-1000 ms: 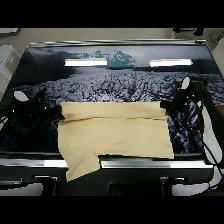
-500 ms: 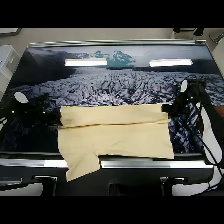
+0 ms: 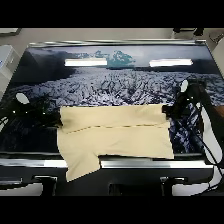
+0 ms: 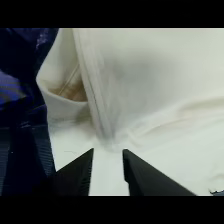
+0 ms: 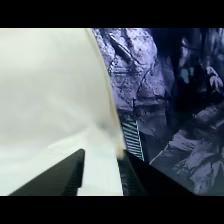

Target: Fold the clothes and pants, and hang the long-sleeved shirts on hangers.

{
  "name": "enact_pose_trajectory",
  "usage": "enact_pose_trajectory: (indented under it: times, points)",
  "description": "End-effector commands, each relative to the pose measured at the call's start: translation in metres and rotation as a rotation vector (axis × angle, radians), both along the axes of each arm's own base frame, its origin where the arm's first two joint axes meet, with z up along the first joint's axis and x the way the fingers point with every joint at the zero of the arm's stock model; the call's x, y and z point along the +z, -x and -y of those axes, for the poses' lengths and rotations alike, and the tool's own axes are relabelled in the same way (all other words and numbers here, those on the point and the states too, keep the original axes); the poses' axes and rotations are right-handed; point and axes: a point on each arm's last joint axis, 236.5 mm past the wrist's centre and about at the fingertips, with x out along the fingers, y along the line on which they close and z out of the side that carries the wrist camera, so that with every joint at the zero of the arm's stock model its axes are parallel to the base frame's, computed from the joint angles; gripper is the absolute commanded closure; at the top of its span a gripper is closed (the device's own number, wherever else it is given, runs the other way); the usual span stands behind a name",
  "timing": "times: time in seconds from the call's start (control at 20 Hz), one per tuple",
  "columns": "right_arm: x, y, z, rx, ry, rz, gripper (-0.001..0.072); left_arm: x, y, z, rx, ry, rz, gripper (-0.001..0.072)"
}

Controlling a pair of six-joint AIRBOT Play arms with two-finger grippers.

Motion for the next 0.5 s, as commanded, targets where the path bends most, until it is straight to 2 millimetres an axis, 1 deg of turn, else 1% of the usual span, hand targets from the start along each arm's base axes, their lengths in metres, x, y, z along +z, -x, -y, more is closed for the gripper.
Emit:
enact_pose_trajectory:
  times: [0.0, 0.05, 0.15, 0.2, 0.25, 0.3, 0.35, 0.4, 0.45]
  points:
    - [0.009, 0.017, 0.013, -0.027, -0.011, -0.052, 0.0160, -0.002, 0.017, -0.015, -0.035, -0.052, -0.061, 0.0102]
    - [0.016, 0.026, 0.018, -0.057, -0.048, -0.076, 0.0141, 0.000, 0.026, -0.025, -0.044, -0.073, -0.095, 0.0062]
    - [0.029, 0.046, 0.043, -0.148, -0.069, -0.114, 0.0142, 0.013, 0.039, -0.039, -0.074, -0.074, -0.104, 0.0063]
    - [0.035, 0.055, 0.055, -0.191, -0.075, -0.122, 0.0144, 0.022, 0.043, -0.046, -0.057, -0.071, -0.093, 0.0063]
    - [0.039, 0.060, 0.065, -0.227, -0.077, -0.111, 0.0148, 0.029, 0.051, -0.050, -0.034, -0.070, -0.085, 0.0066]
    - [0.041, 0.063, 0.071, -0.255, -0.079, -0.088, 0.0152, 0.030, 0.062, -0.051, -0.015, -0.066, -0.083, 0.0075]
    - [0.041, 0.067, 0.076, -0.276, -0.080, -0.059, 0.0154, 0.025, 0.077, -0.046, 0.002, -0.048, -0.095, 0.0125]
    - [0.039, 0.071, 0.078, -0.286, -0.076, -0.041, 0.0161, 0.018, 0.092, -0.035, 0.012, -0.012, -0.113, 0.0125]
    - [0.035, 0.076, 0.077, -0.285, -0.076, -0.035, 0.0162, 0.009, 0.108, -0.017, 0.009, 0.048, -0.129, 0.0125]
